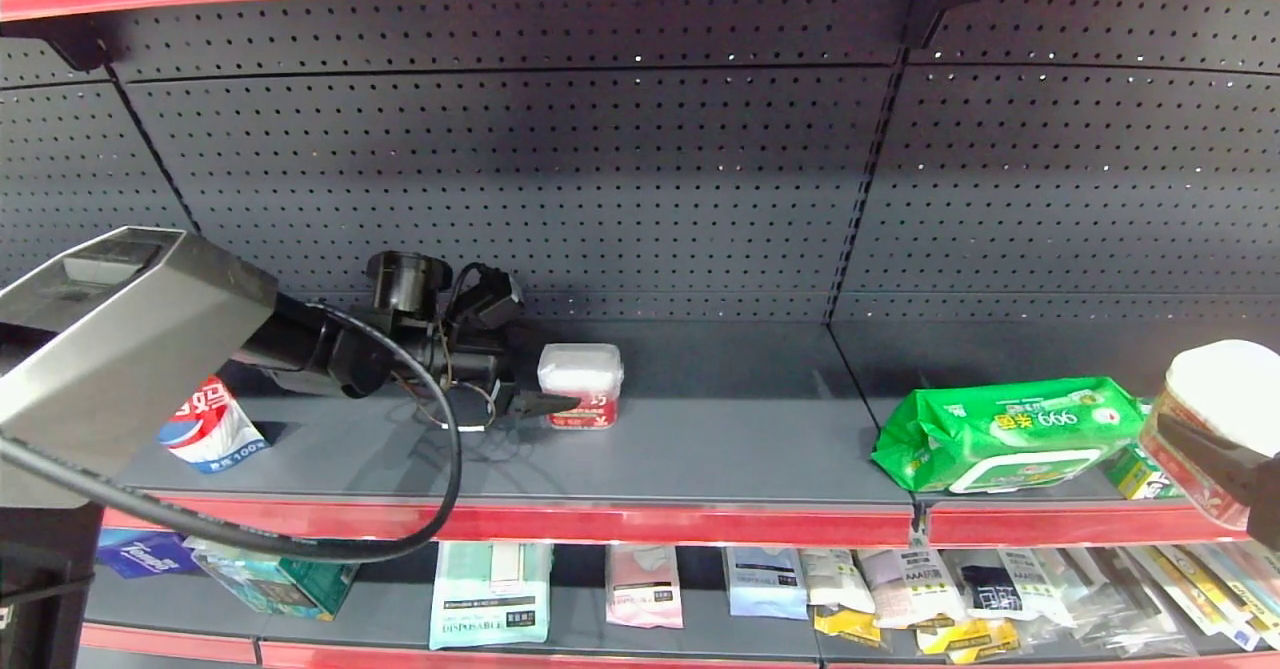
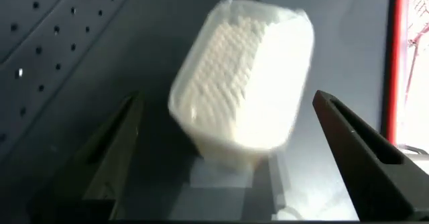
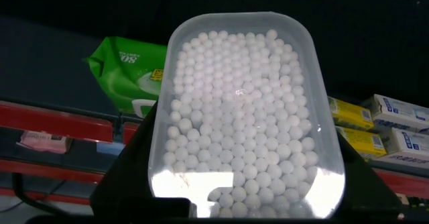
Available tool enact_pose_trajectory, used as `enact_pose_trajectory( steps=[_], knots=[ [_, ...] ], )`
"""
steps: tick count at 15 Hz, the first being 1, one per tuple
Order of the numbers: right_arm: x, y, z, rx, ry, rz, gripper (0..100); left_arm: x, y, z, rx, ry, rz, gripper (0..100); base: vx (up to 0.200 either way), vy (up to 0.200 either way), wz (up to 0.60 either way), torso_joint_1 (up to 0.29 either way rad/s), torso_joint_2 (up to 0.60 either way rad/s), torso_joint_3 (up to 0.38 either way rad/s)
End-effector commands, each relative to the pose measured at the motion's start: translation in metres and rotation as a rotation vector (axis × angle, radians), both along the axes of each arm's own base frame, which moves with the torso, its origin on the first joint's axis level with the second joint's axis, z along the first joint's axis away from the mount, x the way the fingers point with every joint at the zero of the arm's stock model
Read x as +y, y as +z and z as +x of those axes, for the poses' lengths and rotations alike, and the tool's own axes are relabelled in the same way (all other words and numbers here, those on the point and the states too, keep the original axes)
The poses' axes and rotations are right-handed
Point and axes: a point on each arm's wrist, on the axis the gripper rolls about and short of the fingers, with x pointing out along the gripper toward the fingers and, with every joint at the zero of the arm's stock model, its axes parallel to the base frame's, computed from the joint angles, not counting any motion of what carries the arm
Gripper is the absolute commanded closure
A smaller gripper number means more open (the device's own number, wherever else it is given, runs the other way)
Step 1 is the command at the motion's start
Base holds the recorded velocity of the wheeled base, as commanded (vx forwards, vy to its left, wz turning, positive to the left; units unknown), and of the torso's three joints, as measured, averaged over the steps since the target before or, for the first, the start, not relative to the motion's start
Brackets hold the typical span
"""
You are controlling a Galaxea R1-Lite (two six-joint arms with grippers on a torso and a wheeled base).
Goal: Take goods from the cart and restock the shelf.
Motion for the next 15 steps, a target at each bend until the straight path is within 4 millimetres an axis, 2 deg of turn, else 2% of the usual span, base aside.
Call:
enact_pose_trajectory(
  steps=[1,4,15],
  knots=[
    [0.000,-0.001,0.001,0.007,-0.001,0.001,100,-0.013,-0.005,0.004,0.003,-0.023,-0.003,0,0.000,0.000,0.00,0.000,0.00,0.000],
    [0.000,-0.001,0.002,0.007,0.001,0.001,100,-0.017,-0.009,0.004,0.012,-0.032,-0.001,0,0.000,0.000,0.00,0.000,0.00,0.000],
    [0.000,-0.001,0.005,0.018,0.004,-0.011,100,-0.016,-0.020,0.010,0.023,-0.022,0.004,0,0.000,0.000,0.00,0.000,0.00,0.000]
  ],
)
